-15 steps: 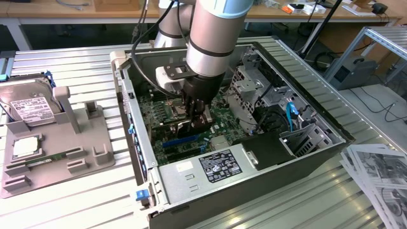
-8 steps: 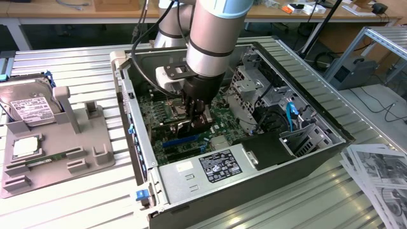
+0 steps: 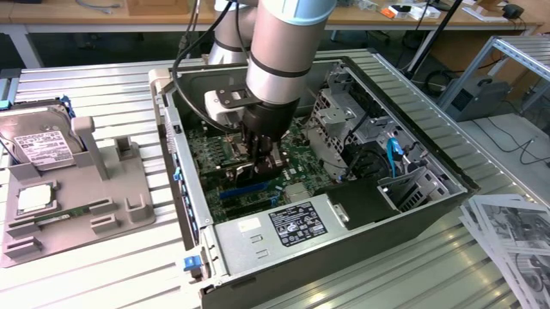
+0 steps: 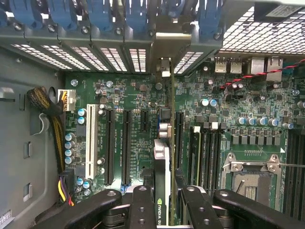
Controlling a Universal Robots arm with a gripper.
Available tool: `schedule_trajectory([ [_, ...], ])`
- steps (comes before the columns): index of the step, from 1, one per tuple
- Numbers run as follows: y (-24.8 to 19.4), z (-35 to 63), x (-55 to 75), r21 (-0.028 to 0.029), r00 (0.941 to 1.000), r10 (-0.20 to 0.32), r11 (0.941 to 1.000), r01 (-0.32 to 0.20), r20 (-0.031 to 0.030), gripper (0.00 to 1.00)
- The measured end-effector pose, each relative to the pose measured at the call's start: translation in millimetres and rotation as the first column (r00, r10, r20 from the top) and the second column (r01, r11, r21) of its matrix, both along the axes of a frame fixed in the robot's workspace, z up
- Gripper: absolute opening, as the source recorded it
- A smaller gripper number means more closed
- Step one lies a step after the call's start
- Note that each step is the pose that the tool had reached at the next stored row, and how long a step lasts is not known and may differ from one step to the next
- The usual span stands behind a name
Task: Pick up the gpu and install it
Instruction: 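Insert the gpu into the slot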
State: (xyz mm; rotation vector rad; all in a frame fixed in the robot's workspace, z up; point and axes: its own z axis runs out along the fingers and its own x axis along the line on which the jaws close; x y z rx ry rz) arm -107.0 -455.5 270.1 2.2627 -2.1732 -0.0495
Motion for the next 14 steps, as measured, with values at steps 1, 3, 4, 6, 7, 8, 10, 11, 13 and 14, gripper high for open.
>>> schedule_trajectory([
  [1, 0.0, 0.0, -0.1, -0.0001, 1.0000, 0.000, 1.0000, 0.000, 0.0000, 0.27],
  [3, 0.0, -0.1, -0.5, 0.0002, 1.0000, 0.000, 1.0000, 0.000, 0.0001, 0.27],
  [4, -0.1, -0.4, -3.6, 0.0000, 1.0000, 0.000, 1.0000, 0.000, 0.0000, 0.27],
  [6, 0.0, -0.5, -5.3, 0.0001, 1.0000, 0.000, 1.0000, 0.000, 0.0000, 0.27],
  [7, 0.0, -0.4, -5.3, 0.0000, 1.0000, 0.000, 1.0000, 0.000, 0.0000, 0.27],
  [8, 0.0, -0.5, -5.3, 0.0000, 1.0000, 0.000, 1.0000, 0.000, 0.0000, 0.27],
  [10, -0.1, -0.6, -5.3, 0.0000, 1.0000, 0.000, 1.0000, 0.000, -0.0001, 0.27],
  [11, 0.0, -0.7, -5.3, 0.0001, 1.0000, 0.000, 1.0000, 0.000, -0.0001, 0.27],
  [13, 0.0, -0.8, -5.3, 0.0003, 1.0000, 0.000, 1.0000, 0.000, 0.0000, 0.27],
  [14, 0.0, -0.8, -5.3, 0.0002, 1.0000, 0.000, 1.0000, 0.000, 0.0000, 0.27],
])
